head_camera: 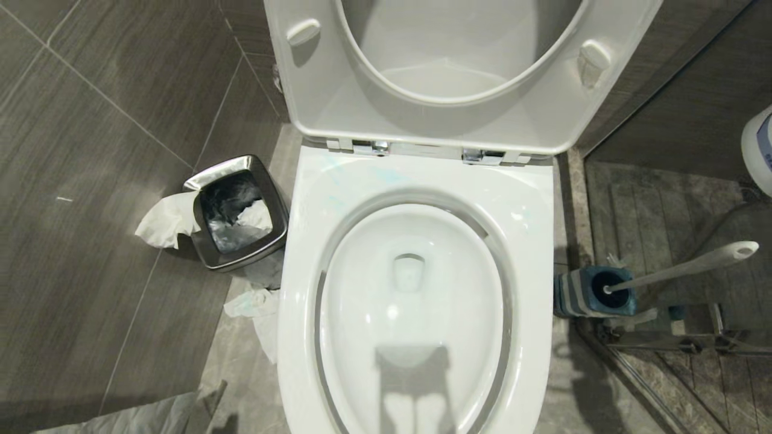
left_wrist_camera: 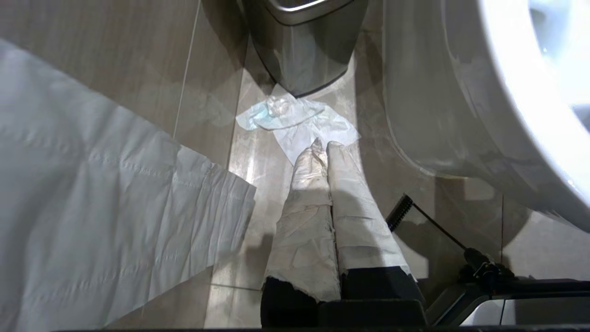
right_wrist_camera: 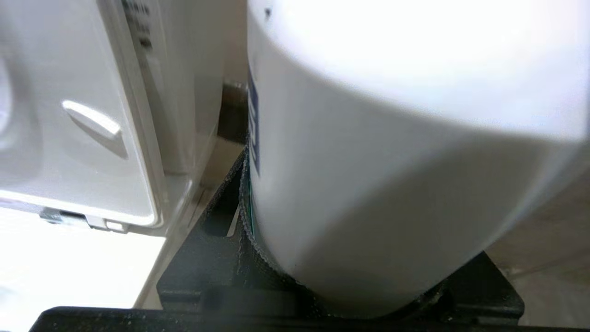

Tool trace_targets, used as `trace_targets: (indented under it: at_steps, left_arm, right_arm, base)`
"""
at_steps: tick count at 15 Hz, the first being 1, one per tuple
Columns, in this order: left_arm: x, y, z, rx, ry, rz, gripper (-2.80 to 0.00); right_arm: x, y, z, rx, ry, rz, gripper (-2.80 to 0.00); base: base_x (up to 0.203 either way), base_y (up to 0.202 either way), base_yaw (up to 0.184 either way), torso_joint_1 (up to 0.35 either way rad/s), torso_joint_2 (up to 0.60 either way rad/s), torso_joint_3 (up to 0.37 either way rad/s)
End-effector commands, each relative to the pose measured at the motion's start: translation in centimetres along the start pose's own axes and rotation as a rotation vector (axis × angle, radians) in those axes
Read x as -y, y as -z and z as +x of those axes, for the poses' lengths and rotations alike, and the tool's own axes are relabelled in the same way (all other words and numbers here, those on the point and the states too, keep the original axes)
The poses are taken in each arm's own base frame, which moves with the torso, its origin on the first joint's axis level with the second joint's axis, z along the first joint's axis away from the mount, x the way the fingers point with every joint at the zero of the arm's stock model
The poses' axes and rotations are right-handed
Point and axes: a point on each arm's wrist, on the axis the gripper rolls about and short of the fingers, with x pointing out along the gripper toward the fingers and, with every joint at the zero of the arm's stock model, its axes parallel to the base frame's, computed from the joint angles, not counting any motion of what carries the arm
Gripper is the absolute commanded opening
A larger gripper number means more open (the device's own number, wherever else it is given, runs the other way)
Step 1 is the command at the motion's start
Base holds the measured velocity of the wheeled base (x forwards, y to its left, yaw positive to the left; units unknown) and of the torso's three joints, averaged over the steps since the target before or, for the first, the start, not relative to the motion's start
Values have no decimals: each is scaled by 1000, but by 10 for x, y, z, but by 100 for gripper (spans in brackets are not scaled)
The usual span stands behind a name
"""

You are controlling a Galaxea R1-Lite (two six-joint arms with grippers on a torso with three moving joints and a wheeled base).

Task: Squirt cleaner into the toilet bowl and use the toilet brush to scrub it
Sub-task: Pour in the cleaning agent

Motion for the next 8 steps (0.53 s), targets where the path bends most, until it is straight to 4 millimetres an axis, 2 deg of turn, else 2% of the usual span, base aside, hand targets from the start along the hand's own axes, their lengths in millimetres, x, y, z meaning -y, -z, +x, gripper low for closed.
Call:
trace_targets:
  at_steps: [1, 8]
  left_arm:
    - [0, 0, 0, -2, 0, 0, -280]
    - [0, 0, 0, -2, 0, 0, -280]
  right_arm:
    - [0, 0, 0, 3, 5, -1, -280]
    - [1, 2, -10, -77, 6, -8, -280]
  base:
    - [0, 0, 0, 1, 1, 201]
    - [0, 0, 0, 0, 1, 203]
